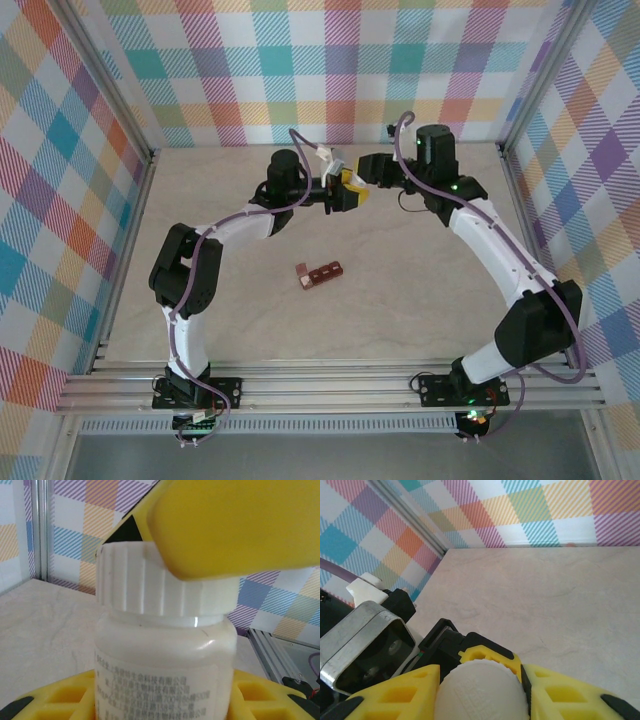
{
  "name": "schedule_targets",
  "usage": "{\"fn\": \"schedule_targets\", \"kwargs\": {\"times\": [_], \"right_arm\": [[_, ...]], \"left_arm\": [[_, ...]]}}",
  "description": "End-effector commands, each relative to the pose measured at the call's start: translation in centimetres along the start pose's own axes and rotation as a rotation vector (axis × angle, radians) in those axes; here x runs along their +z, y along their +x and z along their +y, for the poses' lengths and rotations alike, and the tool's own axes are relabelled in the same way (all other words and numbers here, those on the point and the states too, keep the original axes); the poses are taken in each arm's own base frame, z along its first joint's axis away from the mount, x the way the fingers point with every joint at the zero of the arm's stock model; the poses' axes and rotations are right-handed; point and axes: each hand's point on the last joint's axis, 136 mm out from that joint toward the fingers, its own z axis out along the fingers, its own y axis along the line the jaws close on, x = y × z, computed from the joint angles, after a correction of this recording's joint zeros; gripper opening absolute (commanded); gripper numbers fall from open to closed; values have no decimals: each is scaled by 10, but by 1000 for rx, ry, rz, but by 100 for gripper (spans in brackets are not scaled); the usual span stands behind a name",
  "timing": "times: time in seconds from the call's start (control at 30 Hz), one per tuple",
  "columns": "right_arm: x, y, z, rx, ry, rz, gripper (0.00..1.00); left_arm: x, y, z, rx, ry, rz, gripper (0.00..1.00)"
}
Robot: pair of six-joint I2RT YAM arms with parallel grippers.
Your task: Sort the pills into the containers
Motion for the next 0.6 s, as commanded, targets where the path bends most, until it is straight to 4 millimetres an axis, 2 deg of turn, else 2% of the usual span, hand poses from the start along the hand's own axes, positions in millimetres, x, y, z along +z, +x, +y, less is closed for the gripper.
{"fn": "schedule_targets", "kwargs": {"times": [0.0,0.13,0.27,0.47,0.57], "right_arm": [[4,18,-13,130,138,-22,38],[10,39,-17,217,257,-39,40],[11,44,-15,242,251,-66,41],[8,30,-4,188,229,-66,47],[5,16,9,147,191,-63,57]], "left_arm": [[-5,-26,-8,92,20,-58,0],[-4,-27,-8,93,21,-62,0],[-4,-27,-7,91,19,-61,0],[-3,-27,-6,87,19,-62,0],[-3,-26,-6,86,21,-62,0]]}}
